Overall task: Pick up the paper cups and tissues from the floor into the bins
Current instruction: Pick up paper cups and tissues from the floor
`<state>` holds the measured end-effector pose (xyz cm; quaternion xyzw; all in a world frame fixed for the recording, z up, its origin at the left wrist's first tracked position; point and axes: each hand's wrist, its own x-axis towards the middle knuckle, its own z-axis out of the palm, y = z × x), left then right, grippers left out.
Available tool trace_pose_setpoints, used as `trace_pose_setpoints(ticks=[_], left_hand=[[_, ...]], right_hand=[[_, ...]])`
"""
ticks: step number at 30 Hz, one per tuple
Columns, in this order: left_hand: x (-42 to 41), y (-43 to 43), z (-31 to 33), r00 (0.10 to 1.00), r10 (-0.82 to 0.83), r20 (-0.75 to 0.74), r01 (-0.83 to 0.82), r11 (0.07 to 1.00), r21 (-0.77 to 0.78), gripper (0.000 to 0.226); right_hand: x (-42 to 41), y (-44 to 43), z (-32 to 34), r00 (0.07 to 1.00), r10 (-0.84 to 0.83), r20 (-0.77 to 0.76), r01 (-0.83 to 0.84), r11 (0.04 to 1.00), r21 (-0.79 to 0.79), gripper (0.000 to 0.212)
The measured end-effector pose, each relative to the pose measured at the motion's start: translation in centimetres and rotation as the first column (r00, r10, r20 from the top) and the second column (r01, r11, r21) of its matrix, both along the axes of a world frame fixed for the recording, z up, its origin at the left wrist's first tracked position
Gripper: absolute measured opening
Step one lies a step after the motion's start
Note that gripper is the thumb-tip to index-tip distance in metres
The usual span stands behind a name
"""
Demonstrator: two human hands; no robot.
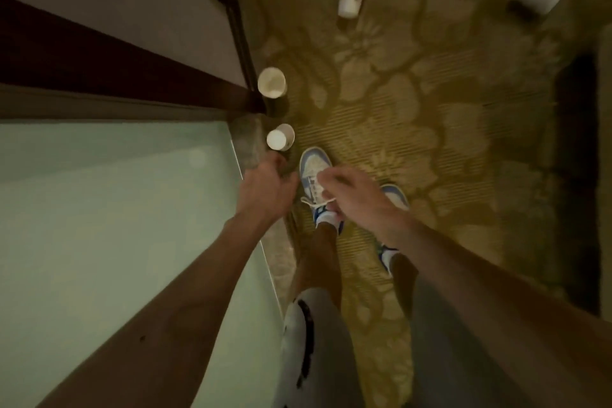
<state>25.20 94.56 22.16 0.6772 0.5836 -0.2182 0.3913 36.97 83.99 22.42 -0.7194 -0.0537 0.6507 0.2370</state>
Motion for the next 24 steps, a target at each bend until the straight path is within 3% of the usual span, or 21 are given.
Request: trace_pose_setpoints(ticks=[3, 6, 10, 13, 16, 19, 24], left_hand=[[-0.6, 1.2, -7.3, 1.000, 0.013, -0.028, -0.015, 0.996, -0.085, 0.034], [-0.9, 1.8, -12.5, 0.983, 0.182, 0.027, -0.175, 0.971, -0.160, 0.046], [-1.6, 2.7, -17.9, 0.981, 0.175, 0.083, -0.175, 0.985, -0.011, 0.058], [-2.2, 3.6, -21.3, 0.991, 0.099, 0.090, -0.101, 0.995, 0.025, 0.063], [-2.6, 4.3, -23.8, 0.989, 0.136, 0.066, -0.134, 0.991, -0.026, 0.069], [-3.1, 4.4, -25.2, 0.969, 0.242, 0.050, -0.241, 0.970, -0.027, 0.057], [-2.7, 3.4, -25.9, 0.969, 0.238, 0.061, -0.241, 0.969, 0.053, 0.037]], right_hand=[[-0.8, 1.4, -5.9, 0.986, -0.157, -0.056, 0.152, 0.984, -0.091, 0.026], [-0.9, 2.6, -10.4, 0.944, -0.250, -0.214, 0.230, 0.966, -0.114, 0.021], [-1.9, 3.9, -16.9, 0.935, -0.238, -0.264, 0.206, 0.968, -0.145, 0.016], [-2.9, 5.1, -20.8, 0.936, -0.202, -0.288, 0.168, 0.976, -0.138, 0.044], [-3.2, 6.4, -23.4, 0.934, -0.172, -0.312, 0.140, 0.982, -0.124, 0.052], [-3.6, 7.0, -24.7, 0.927, -0.170, -0.334, 0.140, 0.984, -0.112, 0.055], [-3.9, 6.6, -25.6, 0.903, -0.198, -0.381, 0.143, 0.975, -0.169, 0.045]])
